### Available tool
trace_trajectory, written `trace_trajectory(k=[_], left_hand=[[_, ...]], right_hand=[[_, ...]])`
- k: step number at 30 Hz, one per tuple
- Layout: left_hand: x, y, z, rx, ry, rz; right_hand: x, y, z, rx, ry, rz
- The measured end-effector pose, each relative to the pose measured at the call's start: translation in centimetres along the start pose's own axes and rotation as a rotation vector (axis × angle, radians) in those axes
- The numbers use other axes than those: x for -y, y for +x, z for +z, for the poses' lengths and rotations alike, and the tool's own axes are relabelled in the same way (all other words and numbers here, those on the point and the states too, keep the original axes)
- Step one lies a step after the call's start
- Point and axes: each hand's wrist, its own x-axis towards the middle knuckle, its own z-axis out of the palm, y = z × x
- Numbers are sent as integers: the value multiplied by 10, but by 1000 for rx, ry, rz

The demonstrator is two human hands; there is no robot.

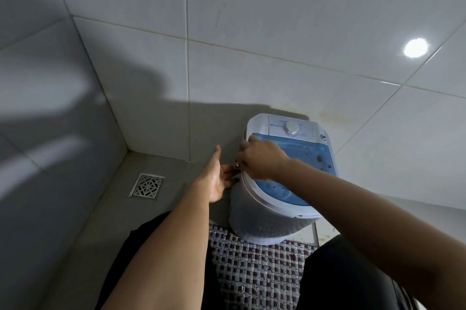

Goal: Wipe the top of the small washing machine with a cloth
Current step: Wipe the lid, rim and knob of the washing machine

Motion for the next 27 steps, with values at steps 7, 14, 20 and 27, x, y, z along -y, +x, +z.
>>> trace_trajectory(k=[7,14,20,27], left_hand=[[0,4,5,-25,137,9],[-1,3,13,-137,431,19],[-8,4,14,-210,674,62],[-4,19,7,-237,627,-15]], right_hand=[[-21,-7,7,-99,85,11],[-59,47,-4,-56,112,330],[-92,55,-3,-81,130,624],[-82,27,7,-78,247,584]])
